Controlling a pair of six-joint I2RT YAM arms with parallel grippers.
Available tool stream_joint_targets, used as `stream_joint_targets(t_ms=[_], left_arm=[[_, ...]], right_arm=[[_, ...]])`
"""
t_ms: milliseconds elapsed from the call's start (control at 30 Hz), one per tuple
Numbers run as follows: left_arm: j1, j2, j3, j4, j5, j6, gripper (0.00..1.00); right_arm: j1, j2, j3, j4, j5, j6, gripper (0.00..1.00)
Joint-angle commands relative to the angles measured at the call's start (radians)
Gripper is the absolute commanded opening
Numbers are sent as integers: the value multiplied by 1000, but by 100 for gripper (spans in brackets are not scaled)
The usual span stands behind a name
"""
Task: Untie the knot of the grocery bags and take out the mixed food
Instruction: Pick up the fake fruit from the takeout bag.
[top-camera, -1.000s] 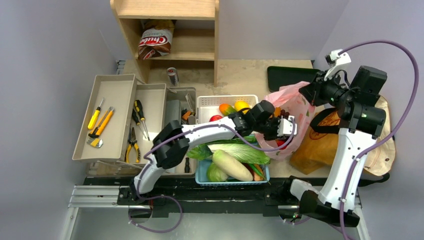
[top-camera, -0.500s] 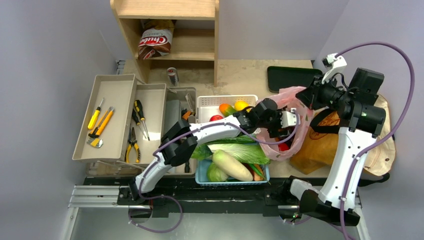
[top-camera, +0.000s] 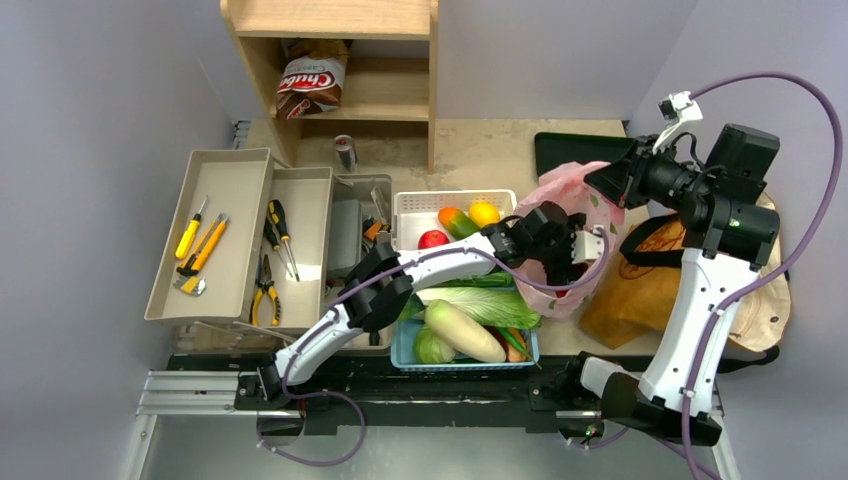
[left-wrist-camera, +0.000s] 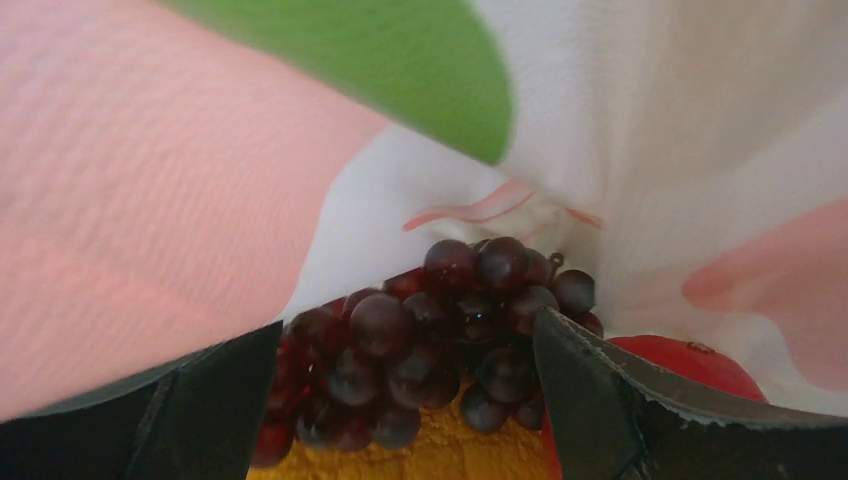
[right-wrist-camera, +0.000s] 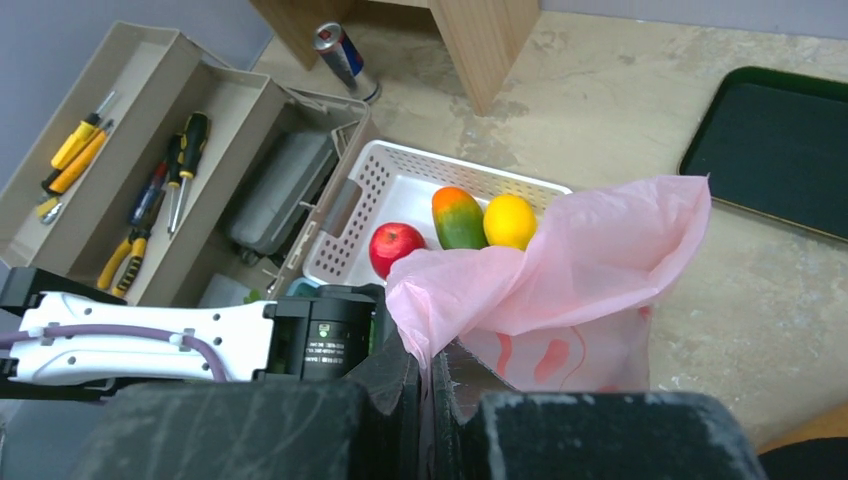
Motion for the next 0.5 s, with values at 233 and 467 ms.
stream_joint_targets(t_ms=[233,467], left_arm=[[-44,3,58,-81,-14,123,66],[-41,-37,38,-42,-108,82,0]], right_arm=[[0,-32,161,54,-115,139,0],[-1,-9,184,-14,-60,37,0]])
